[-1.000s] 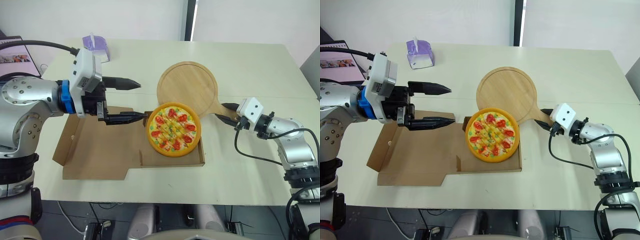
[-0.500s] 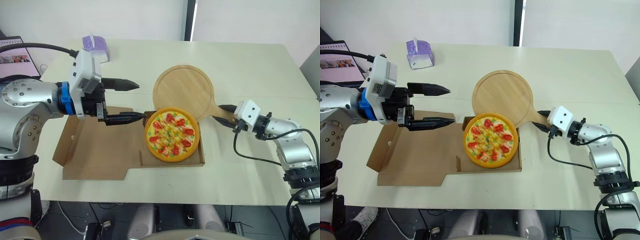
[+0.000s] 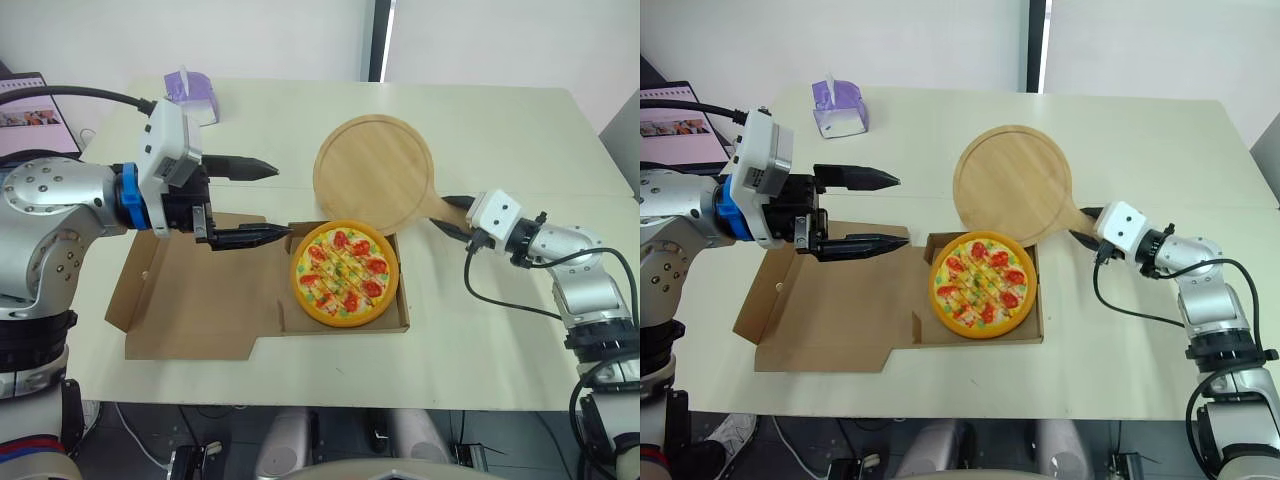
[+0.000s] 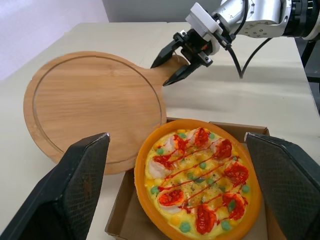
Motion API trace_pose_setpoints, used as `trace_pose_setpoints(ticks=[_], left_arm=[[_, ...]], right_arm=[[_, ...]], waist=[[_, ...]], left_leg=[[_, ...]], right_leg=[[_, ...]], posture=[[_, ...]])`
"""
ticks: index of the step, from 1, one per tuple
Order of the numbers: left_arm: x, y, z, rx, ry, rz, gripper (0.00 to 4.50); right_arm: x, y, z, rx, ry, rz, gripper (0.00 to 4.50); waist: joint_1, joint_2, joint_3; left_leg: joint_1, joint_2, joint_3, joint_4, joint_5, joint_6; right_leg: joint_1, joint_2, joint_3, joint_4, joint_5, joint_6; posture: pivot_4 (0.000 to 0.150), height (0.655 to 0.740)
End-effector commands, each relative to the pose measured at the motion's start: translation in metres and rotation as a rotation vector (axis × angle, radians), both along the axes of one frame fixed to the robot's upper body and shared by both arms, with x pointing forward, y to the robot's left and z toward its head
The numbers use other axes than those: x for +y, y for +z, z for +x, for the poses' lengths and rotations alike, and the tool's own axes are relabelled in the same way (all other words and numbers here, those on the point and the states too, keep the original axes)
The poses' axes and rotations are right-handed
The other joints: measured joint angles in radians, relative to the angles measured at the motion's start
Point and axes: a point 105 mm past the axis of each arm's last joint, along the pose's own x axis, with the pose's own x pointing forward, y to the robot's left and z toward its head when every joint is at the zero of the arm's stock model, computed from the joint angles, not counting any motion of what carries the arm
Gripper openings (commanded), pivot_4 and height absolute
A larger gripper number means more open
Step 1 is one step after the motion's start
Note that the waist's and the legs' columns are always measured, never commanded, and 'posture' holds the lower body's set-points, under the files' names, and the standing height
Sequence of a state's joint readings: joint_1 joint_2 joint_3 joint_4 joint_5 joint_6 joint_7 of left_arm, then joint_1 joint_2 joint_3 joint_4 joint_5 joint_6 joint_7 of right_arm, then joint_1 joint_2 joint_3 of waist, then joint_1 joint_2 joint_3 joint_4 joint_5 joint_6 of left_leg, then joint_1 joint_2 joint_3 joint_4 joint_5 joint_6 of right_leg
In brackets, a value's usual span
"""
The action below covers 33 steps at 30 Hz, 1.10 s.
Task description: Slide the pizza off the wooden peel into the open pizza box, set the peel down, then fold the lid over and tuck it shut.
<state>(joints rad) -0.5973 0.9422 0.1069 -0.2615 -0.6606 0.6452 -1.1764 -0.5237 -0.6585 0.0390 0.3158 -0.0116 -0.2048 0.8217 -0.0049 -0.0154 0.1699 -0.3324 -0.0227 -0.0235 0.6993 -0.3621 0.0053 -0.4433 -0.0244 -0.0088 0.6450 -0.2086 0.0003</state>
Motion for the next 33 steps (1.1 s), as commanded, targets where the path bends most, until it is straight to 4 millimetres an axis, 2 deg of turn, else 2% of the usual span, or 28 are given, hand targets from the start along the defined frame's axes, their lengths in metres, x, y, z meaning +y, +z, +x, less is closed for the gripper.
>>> trace_pose_setpoints(ticks=[1, 9, 12, 15, 19, 24, 28, 33], left_arm=[[0.001, 0.009, -0.003, -0.044, -0.008, 0.007, 4.50], [-0.005, 0.010, -0.003, -0.047, -0.031, -0.003, 4.50], [-0.015, 0.011, -0.002, -0.065, -0.058, -0.034, 4.50], [-0.035, 0.019, 0.003, -0.100, -0.091, -0.110, 4.50], [-0.058, 0.028, 0.005, -0.119, -0.126, -0.206, 4.50], [-0.075, 0.020, 0.003, -0.103, -0.178, -0.233, 4.50], [-0.084, 0.011, -0.001, -0.076, -0.233, -0.219, 4.50], [-0.089, 0.006, -0.003, -0.043, -0.278, -0.218, 4.50]], right_arm=[[-0.014, 0.043, 0.008, -0.173, -0.050, 0.039, 1.63], [-0.038, 0.060, 0.010, -0.168, -0.156, 0.128, 1.63], [-0.053, 0.052, 0.005, -0.096, -0.224, 0.166, 1.63], [-0.078, 0.044, -0.003, -0.033, -0.344, 0.225, 1.63], [-0.111, 0.038, -0.023, 0.039, -0.513, 0.282, 1.63], [-0.142, 0.019, -0.063, 0.166, -0.711, 0.304, 1.63], [-0.145, -0.006, -0.104, 0.336, -0.807, 0.296, 1.63], [-0.134, -0.022, -0.129, 0.466, -0.859, 0.376, 1.63]], waist=[[-0.001, 0.000, 0.000], [0.000, 0.000, 0.000], [0.004, 0.000, 0.000], [0.013, 0.000, 0.000], [0.019, 0.000, 0.000], [0.018, 0.001, 0.000], [0.013, 0.001, -0.001], [0.002, 0.002, -0.001]], left_leg=[[0.000, 0.000, 0.000, 0.000, 0.000, 0.000], [0.000, 0.000, 0.000, 0.000, 0.000, 0.000], [0.000, 0.000, 0.000, 0.000, 0.000, 0.000], [0.000, 0.000, -0.001, 0.000, 0.000, 0.000], [-0.001, -0.001, 0.000, 0.001, 0.000, 0.000], [0.000, -0.001, 0.000, 0.000, 0.000, 0.000], [0.001, 0.000, 0.000, 0.000, -0.001, 0.002], [0.002, 0.000, 0.001, 0.001, -0.001, 0.002]], right_leg=[[0.000, 0.000, 0.000, 0.000, 0.000, 0.000], [0.000, 0.000, 0.000, 0.000, 0.000, 0.000], [0.000, 0.000, 0.000, 0.000, 0.000, 0.000], [0.001, 0.000, -0.001, -0.001, 0.000, 0.000], [0.001, -0.002, 0.000, 0.000, 0.000, 0.000], [0.001, -0.001, 0.000, 0.001, 0.000, 0.000], [0.002, 0.000, 0.001, 0.001, 0.000, 0.000], [0.004, 0.001, 0.002, 0.001, 0.000, 0.001]], posture=[[0.150, 0.7400], [0.150, 0.7400], [0.150, 0.7400], [0.150, 0.7400], [0.150, 0.7400], [0.150, 0.7400], [0.150, 0.7400], [0.150, 0.7400]])
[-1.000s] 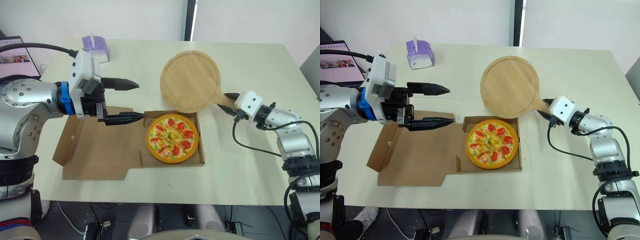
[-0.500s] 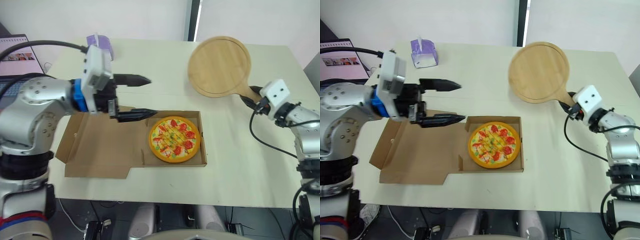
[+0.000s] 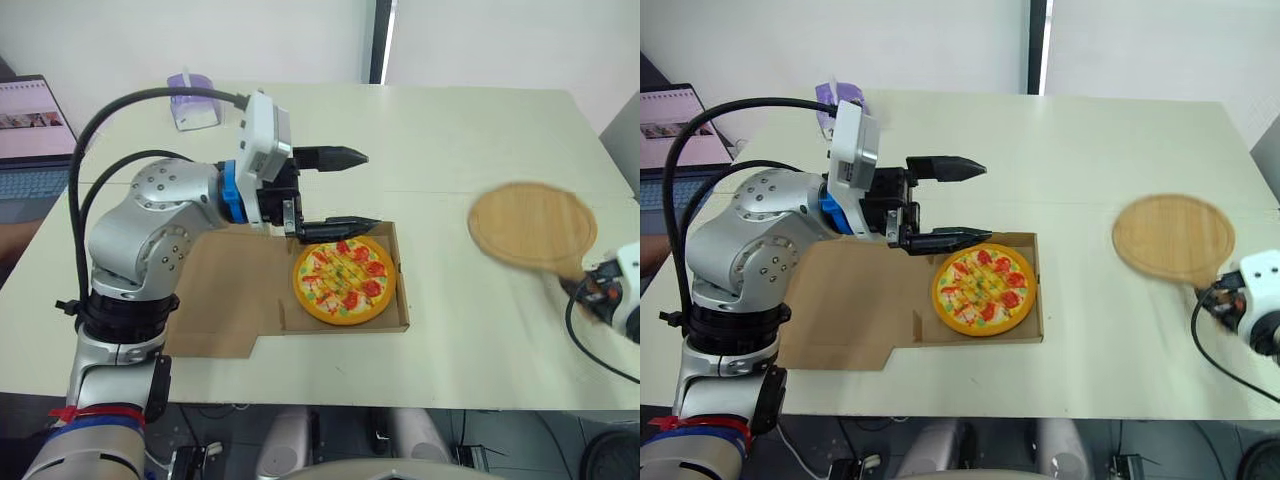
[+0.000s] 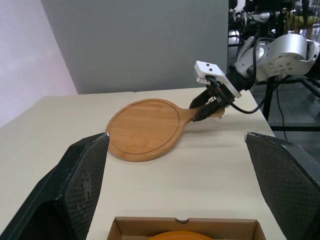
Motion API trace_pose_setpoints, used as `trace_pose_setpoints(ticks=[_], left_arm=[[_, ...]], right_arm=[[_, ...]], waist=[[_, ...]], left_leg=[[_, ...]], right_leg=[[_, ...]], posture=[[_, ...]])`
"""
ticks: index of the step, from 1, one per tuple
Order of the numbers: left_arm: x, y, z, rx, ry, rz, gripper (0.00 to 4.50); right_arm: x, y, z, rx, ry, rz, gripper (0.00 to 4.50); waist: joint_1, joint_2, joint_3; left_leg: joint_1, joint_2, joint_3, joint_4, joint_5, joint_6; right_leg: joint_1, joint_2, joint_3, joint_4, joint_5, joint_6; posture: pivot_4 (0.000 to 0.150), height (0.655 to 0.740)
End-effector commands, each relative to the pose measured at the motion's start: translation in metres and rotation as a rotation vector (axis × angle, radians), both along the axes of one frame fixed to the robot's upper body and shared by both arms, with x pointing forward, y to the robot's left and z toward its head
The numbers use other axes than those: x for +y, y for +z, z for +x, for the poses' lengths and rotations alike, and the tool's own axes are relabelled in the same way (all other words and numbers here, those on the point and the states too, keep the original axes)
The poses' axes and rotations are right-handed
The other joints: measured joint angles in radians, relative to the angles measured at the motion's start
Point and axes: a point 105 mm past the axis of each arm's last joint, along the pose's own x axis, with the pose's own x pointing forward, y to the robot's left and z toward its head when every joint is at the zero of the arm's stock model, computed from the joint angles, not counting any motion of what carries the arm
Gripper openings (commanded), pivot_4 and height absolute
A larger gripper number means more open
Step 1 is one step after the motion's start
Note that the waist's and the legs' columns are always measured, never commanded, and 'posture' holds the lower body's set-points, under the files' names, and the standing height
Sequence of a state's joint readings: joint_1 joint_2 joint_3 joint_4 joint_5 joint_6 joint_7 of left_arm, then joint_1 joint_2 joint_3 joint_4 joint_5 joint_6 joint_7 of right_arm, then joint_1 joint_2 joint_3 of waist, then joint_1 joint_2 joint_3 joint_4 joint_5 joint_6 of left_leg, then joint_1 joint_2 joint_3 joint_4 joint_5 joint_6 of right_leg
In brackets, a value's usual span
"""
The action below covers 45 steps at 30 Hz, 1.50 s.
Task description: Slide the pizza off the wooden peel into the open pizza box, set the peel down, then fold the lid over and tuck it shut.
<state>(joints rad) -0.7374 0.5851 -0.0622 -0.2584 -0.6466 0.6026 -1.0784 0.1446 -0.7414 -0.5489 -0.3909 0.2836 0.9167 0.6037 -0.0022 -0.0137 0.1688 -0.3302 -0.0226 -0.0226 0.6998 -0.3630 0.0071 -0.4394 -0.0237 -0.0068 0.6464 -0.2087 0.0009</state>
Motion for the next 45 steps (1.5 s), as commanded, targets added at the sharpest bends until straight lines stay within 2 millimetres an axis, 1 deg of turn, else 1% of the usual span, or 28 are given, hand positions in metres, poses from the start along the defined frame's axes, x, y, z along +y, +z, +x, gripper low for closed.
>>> trace_pose_setpoints(ticks=[1, 3, 7, 9, 11, 12, 14, 15, 18, 21, 23, 24, 28, 31, 34, 36, 37, 41, 42, 44, 45], left_arm=[[-0.002, 0.002, -0.005, -0.014, -0.041, -0.001, 4.50], [-0.004, 0.000, -0.008, 0.001, -0.068, 0.008, 4.50], [-0.005, -0.001, -0.009, 0.002, -0.083, 0.008, 4.50], [-0.006, -0.001, -0.009, -0.001, -0.080, 0.007, 4.50], [-0.006, -0.001, -0.009, -0.002, -0.077, 0.007, 4.50], [-0.005, -0.001, -0.009, -0.002, -0.076, 0.008, 4.50], [-0.003, -0.001, -0.009, -0.001, -0.069, 0.012, 4.50], [-0.002, -0.001, -0.009, -0.001, -0.063, 0.014, 4.50], [0.002, -0.002, -0.008, -0.001, -0.038, 0.019, 4.50], [0.011, 0.000, -0.005, 0.010, 0.028, 0.006, 4.50], [0.018, 0.001, -0.004, 0.025, 0.079, -0.004, 4.50], [0.021, 0.001, -0.003, 0.030, 0.096, -0.006, 4.50], [0.036, -0.003, -0.007, 0.067, 0.196, -0.017, 4.50], [0.043, -0.012, -0.017, 0.130, 0.278, -0.056, 4.50], [0.046, -0.023, -0.031, 0.228, 0.358, -0.137, 4.50], [0.052, -0.035, -0.044, 0.306, 0.418, -0.178, 4.50], [0.059, -0.042, -0.050, 0.363, 0.467, -0.221, 4.50], [0.093, -0.071, -0.067, 0.552, 0.670, -0.317, 4.50], [0.100, -0.075, -0.069, 0.586, 0.703, -0.345, 4.50], [0.116, -0.089, -0.083, 0.694, 0.793, -0.428, 4.50], [0.124, -0.099, -0.093, 0.751, 0.850, -0.455, 4.50]], right_arm=[[0.008, 0.017, -0.008, -0.036, -0.021, 0.039, 1.63], [0.014, 0.012, -0.013, -0.012, -0.034, 0.100, 1.63], [0.027, 0.004, -0.021, 0.041, -0.009, 0.147, 1.63], [0.022, -0.003, -0.022, 0.051, -0.047, 0.128, 1.63], [0.015, -0.004, -0.021, 0.042, -0.078, 0.097, 2.38], [0.013, -0.003, -0.020, 0.033, -0.079, 0.089, 2.59], [0.012, 0.003, -0.017, 0.006, -0.067, 0.089, 3.20], [0.012, 0.008, -0.014, -0.015, -0.062, 0.083, 3.61], [0.010, 0.028, -0.003, -0.079, -0.034, 0.055, 4.49], [0.017, 0.055, 0.018, -0.164, 0.049, 0.013, 4.49], [0.025, 0.069, 0.032, -0.214, 0.115, -0.018, 4.49], [0.029, 0.073, 0.036, -0.228, 0.140, -0.028, 4.49], [0.061, 0.089, 0.057, -0.300, 0.325, -0.016, 4.49], [0.089, 0.096, 0.075, -0.356, 0.463, -0.032, 4.49], [0.119, 0.104, 0.085, -0.405, 0.607, -0.010, 4.49], [0.142, 0.110, 0.087, -0.422, 0.725, 0.021, 4.49], [0.154, 0.113, 0.087, -0.431, 0.785, 0.033, 4.49], [0.194, 0.120, 0.083, -0.439, 0.964, 0.102, 4.49], [0.200, 0.120, 0.082, -0.434, 0.992, 0.114, 4.49], [0.221, 0.122, 0.076, -0.427, 1.091, 0.147, 4.49], [0.232, 0.123, 0.072, -0.421, 1.146, 0.170, 4.49]], waist=[[-0.001, 0.000, 0.000], [0.000, 0.000, 0.000], [0.000, 0.000, 0.000], [0.000, 0.000, 0.000], [0.000, 0.000, 0.000], [0.001, 0.000, 0.000], [0.001, 0.000, 0.000], [0.000, 0.000, 0.000], [-0.003, 0.000, 0.000], [-0.005, 0.000, 0.000], [-0.005, 0.000, 0.000], [-0.005, 0.000, 0.000], [-0.005, 0.000, 0.000], [-0.006, 0.000, 0.000], [-0.004, -0.001, 0.000], [-0.002, -0.001, 0.000], [-0.004, -0.001, 0.000], [-0.001, -0.001, 0.000], [0.000, -0.001, 0.000], [0.003, -0.002, 0.000], [0.002, -0.002, 0.000]], left_leg=[[0.000, 0.000, 0.000, 0.000, 0.000, 0.000], [0.001, 0.000, -0.001, 0.000, 0.000, 0.000], [0.001, 0.000, -0.001, 0.000, 0.001, -0.002], [0.001, 0.000, -0.001, 0.000, 0.001, -0.002], [0.000, 0.000, -0.001, 0.000, 0.001, -0.002], [0.000, 0.000, -0.001, 0.000, 0.001, -0.002], [0.001, 0.000, -0.001, 0.000, 0.001, -0.002], [0.001, 0.000, -0.001, 0.000, 0.001, -0.002], [0.000, 0.000, 0.000, 0.000, 0.001, -0.002], [0.001, 0.000, 0.000, 0.000, 0.001, -0.001], [0.001, 0.000, -0.001, 0.000, 0.000, 0.000], [0.001, 0.001, -0.001, 0.000, 0.000, 0.000], [0.001, 0.001, -0.001, 0.000, 0.001, -0.002], [0.001, 0.000, -0.001, 0.000, 0.001, -0.002], [0.001, 0.000, -0.002, 0.000, 0.001, -0.002], [0.001, 0.001, -0.002, 0.000, 0.001, -0.002], [0.000, 0.001, -0.003, 0.000, 0.001, -0.002], [0.000, 0.001, -0.003, 0.000, 0.001, -0.003], [0.001, 0.001, -0.003, 0.000, 0.001, -0.003], [0.001, 0.001, -0.004, 0.000, 0.001, -0.002], [0.001, 0.001, -0.004, 0.000, 0.001, -0.002]], right_leg=[[0.001, 0.000, 0.000, 0.000, 0.000, 0.000], [0.001, 0.001, 0.000, 0.000, 0.000, 0.000], [0.001, 0.001, -0.001, -0.001, 0.000, 0.000], [0.001, 0.001, -0.001, -0.001, 0.000, 0.000], [0.001, 0.001, -0.001, -0.001, 0.000, 0.000], [0.001, 0.001, -0.001, -0.001, 0.000, 0.000], [0.001, 0.001, -0.001, -0.001, 0.000, 0.000], [0.001, 0.001, -0.001, -0.001, 0.000, 0.000], [0.001, 0.001, 0.000, -0.001, 0.000, 0.000], [0.001, 0.002, 0.000, -0.001, 0.000, 0.000], [0.001, 0.002, -0.001, -0.001, 0.000, 0.000], [0.001, 0.002, -0.001, -0.001, 0.000, 0.000], [0.000, 0.002, -0.001, -0.001, 0.000, 0.000], [0.000, 0.000, -0.001, -0.002, 0.000, 0.000], [0.000, 0.000, -0.001, -0.002, 0.000, 0.000], [-0.001, 0.000, -0.002, -0.002, 0.000, 0.000], [-0.001, -0.001, -0.002, -0.001, 0.000, 0.000], [-0.002, -0.001, -0.002, -0.001, 0.000, -0.001], [-0.002, -0.001, -0.002, -0.001, 0.000, -0.001], [-0.001, -0.001, -0.003, -0.001, 0.000, -0.001], [-0.001, -0.001, -0.003, -0.002, 0.000, -0.001]], posture=[[0.150, 0.7400], [0.150, 0.7400], [0.150, 0.7400], [0.150, 0.7400], [0.150, 0.7400], [0.150, 0.7400], [0.150, 0.7400], [0.150, 0.7400], [0.150, 0.7400], [0.150, 0.7400], [0.150, 0.7400], [0.150, 0.7400], [0.150, 0.7400], [0.150, 0.7400], [0.150, 0.7400], [0.150, 0.7400], [0.150, 0.7400], [0.150, 0.7400], [0.150, 0.7400], [0.150, 0.7400], [0.150, 0.7400]])
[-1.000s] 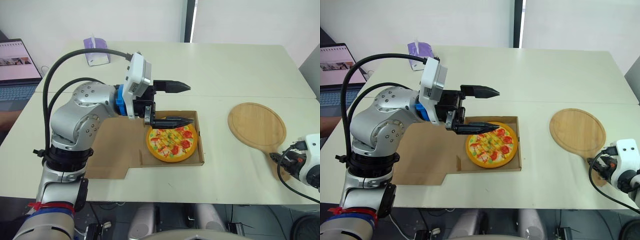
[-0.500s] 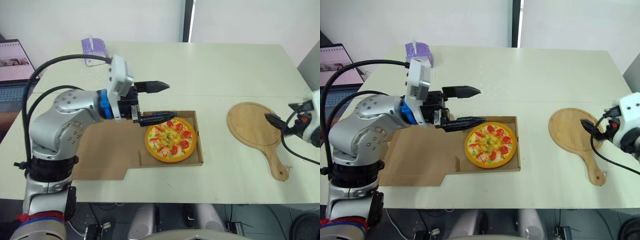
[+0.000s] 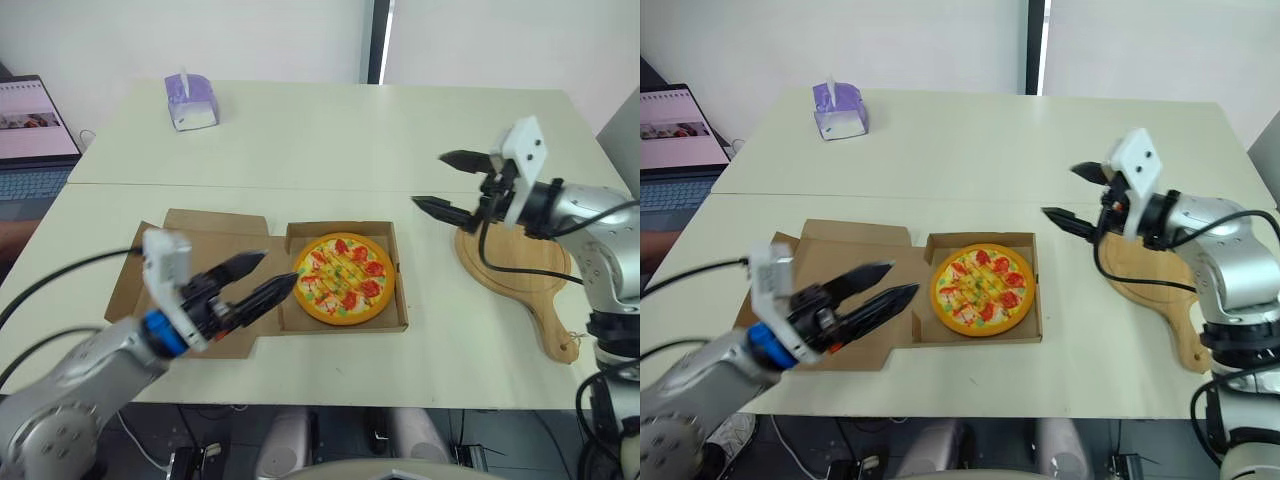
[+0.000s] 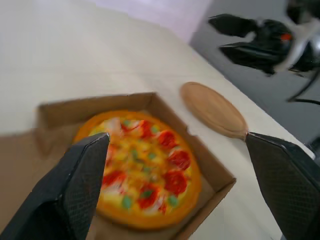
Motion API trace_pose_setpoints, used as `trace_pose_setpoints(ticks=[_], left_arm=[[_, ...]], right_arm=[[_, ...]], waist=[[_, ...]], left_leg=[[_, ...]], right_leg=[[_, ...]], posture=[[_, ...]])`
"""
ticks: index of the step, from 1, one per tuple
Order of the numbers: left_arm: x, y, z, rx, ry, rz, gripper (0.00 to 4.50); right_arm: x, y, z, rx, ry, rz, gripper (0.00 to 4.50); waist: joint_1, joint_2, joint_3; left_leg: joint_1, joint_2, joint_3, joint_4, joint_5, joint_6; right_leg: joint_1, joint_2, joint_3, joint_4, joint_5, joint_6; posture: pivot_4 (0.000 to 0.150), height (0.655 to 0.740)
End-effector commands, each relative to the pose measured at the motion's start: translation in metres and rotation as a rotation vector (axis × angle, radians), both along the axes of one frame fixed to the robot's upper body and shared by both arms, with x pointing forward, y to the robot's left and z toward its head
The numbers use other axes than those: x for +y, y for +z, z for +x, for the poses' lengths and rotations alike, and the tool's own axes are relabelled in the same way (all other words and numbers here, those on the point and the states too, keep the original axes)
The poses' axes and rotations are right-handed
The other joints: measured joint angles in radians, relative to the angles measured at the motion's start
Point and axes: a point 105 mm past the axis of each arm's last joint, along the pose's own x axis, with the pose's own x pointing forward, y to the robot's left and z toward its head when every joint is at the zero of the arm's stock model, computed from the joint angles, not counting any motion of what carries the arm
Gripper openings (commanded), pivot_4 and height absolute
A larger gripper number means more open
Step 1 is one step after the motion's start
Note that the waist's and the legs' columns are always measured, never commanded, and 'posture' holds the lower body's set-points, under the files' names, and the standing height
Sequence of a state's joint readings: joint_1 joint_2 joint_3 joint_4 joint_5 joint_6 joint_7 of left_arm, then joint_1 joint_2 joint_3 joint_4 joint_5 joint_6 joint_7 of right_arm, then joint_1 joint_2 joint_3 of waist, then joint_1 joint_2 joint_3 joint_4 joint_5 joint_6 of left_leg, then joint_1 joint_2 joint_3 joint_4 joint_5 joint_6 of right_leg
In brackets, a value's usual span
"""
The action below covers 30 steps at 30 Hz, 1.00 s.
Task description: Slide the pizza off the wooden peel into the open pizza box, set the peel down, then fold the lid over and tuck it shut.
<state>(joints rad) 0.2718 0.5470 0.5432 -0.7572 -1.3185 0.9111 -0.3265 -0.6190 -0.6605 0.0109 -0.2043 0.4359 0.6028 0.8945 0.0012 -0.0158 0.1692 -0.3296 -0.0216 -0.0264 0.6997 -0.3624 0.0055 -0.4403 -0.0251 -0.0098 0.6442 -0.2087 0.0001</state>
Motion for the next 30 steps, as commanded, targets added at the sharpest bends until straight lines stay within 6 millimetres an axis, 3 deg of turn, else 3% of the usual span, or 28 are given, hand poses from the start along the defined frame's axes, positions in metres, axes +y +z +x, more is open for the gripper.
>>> trace_pose_setpoints(ticks=[1, 8, 14, 21, 27, 30], left_arm=[[0.019, -0.009, -0.028, 0.081, 0.152, -0.104, 4.50], [0.042, -0.042, -0.091, 0.327, 0.488, -0.287, 4.50], [0.061, -0.062, -0.120, 0.375, 0.698, -0.378, 4.50], [0.084, -0.079, -0.111, 0.251, 0.802, -0.411, 4.50], [0.082, -0.068, -0.098, 0.170, 0.767, -0.465, 4.50], [0.085, -0.078, -0.098, 0.209, 0.782, -0.456, 4.50]], right_arm=[[0.034, 0.013, -0.016, -0.023, 0.188, 0.019, 4.49], [0.083, 0.013, -0.044, 0.023, 0.442, 0.027, 4.49], [0.098, 0.013, -0.058, 0.009, 0.529, 0.014, 4.49], [0.106, 0.009, -0.055, -0.015, 0.518, -0.004, 4.49], [0.106, 0.005, -0.062, 0.024, 0.541, -0.004, 4.49], [0.106, 0.006, -0.061, 0.021, 0.534, -0.007, 4.49]], waist=[[-0.002, 0.000, 0.000], [-0.003, -0.003, 0.001], [0.000, -0.004, 0.001], [-0.007, -0.006, 0.000], [-0.007, -0.006, 0.000], [-0.007, -0.006, 0.000]], left_leg=[[0.000, 0.000, 0.001, 0.000, 0.000, 0.000], [0.000, 0.000, 0.001, 0.000, -0.002, 0.003], [0.000, -0.001, 0.000, 0.000, -0.002, 0.004], [0.000, 0.000, 0.000, -0.001, -0.002, 0.004], [0.000, 0.000, 0.000, -0.001, -0.002, 0.004], [0.000, 0.000, 0.000, -0.001, -0.002, 0.004]], right_leg=[[0.000, 0.000, 0.000, 0.000, 0.000, 0.000], [0.000, -0.001, 0.000, -0.001, -0.001, -0.001], [0.001, -0.001, -0.002, -0.001, -0.008, 0.001], [0.000, 0.002, -0.002, -0.001, -0.008, 0.001], [0.000, 0.002, -0.002, -0.001, -0.005, -0.003], [0.000, 0.002, -0.002, -0.001, -0.005, -0.003]], posture=[[0.150, 0.7400], [0.150, 0.7400], [0.150, 0.7400], [0.150, 0.7400], [0.150, 0.7400], [0.150, 0.7400]])
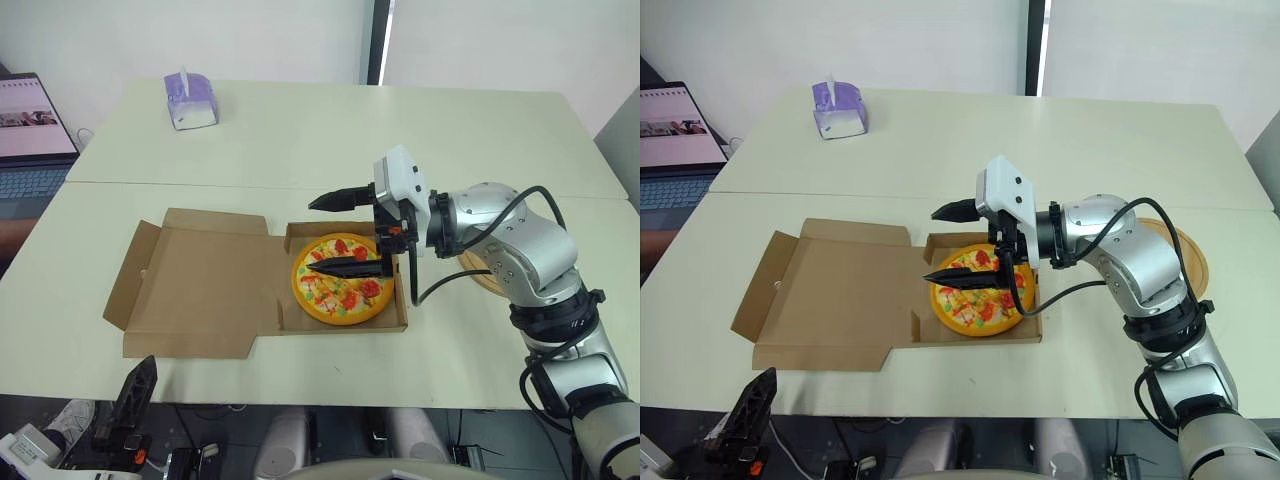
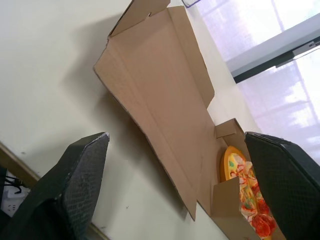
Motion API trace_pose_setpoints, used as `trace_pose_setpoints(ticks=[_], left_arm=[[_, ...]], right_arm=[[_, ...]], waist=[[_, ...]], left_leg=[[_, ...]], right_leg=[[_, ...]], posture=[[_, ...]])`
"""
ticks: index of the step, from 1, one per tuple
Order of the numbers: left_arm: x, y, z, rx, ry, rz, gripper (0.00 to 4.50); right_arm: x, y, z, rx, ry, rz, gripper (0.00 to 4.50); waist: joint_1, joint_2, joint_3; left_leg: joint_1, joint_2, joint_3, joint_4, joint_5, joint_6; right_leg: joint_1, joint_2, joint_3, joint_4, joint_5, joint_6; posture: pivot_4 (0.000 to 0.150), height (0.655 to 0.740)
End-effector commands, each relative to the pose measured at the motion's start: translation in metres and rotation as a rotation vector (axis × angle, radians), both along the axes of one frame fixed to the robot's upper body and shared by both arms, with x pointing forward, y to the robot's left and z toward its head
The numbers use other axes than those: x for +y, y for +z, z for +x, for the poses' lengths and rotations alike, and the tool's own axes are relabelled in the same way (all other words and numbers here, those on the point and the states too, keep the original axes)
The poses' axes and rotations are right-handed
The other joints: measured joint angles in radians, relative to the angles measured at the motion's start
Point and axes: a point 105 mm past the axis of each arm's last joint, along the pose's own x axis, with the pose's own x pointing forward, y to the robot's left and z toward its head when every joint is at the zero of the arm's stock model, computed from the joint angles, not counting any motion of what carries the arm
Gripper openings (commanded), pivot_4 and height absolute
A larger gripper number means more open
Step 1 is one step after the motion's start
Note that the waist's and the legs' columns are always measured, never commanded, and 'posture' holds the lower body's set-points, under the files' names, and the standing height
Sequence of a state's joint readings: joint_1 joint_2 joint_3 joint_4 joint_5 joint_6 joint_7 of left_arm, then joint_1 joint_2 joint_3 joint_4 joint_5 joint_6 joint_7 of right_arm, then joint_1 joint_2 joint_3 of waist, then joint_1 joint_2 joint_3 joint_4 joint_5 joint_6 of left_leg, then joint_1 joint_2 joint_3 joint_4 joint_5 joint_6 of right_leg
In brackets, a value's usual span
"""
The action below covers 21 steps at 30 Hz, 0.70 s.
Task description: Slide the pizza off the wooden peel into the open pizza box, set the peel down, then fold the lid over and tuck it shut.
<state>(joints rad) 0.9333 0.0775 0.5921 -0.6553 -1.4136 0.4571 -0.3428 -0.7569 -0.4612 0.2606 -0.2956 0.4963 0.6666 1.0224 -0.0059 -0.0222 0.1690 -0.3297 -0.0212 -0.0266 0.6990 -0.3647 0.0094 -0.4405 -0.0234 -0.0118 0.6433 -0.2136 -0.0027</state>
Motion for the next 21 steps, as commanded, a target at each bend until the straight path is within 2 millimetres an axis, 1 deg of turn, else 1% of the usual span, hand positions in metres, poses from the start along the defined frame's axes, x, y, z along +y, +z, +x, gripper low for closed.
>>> trace_pose_setpoints(ticks=[1, 3, 7, 11, 21], left_arm=[[0.001, -0.006, 0.002, 0.019, -0.001, -0.014, 4.50], [0.000, -0.012, 0.005, 0.039, -0.010, -0.028, 4.50], [-0.012, -0.018, 0.015, 0.037, -0.066, -0.042, 4.50], [-0.005, -0.017, 0.030, 0.005, -0.052, -0.036, 4.50], [0.002, -0.021, 0.045, 0.004, -0.048, -0.017, 4.50]], right_arm=[[0.000, 0.009, -0.005, -0.033, 0.017, 0.020, 4.49], [0.000, 0.011, -0.005, -0.035, 0.015, 0.021, 4.49], [-0.001, 0.011, -0.006, -0.031, 0.014, 0.011, 4.49], [-0.001, 0.013, -0.011, -0.022, 0.027, 0.009, 4.49], [-0.004, 0.013, -0.009, -0.030, 0.002, -0.001, 4.49]], waist=[[-0.001, 0.000, 0.000], [-0.001, 0.000, 0.000], [-0.003, 0.000, 0.000], [-0.001, 0.000, 0.000], [-0.001, 0.001, 0.000]], left_leg=[[0.000, 0.000, 0.000, 0.000, 0.000, 0.000], [0.000, 0.000, 0.000, 0.000, 0.000, 0.000], [0.000, 0.000, 0.000, 0.000, 0.000, 0.000], [0.000, 0.000, -0.001, 0.000, 0.000, 0.000], [0.000, 0.000, -0.001, 0.000, 0.000, 0.000]], right_leg=[[0.000, 0.000, 0.000, 0.000, 0.000, 0.000], [0.000, 0.000, 0.000, 0.000, 0.000, 0.000], [0.000, 0.000, 0.000, 0.000, 0.000, 0.000], [0.000, 0.000, 0.000, 0.000, 0.000, 0.000], [0.000, -0.001, -0.001, 0.000, 0.000, 0.000]], posture=[[0.150, 0.7400], [0.150, 0.7400], [0.150, 0.7400], [0.150, 0.7400], [0.150, 0.7400]])
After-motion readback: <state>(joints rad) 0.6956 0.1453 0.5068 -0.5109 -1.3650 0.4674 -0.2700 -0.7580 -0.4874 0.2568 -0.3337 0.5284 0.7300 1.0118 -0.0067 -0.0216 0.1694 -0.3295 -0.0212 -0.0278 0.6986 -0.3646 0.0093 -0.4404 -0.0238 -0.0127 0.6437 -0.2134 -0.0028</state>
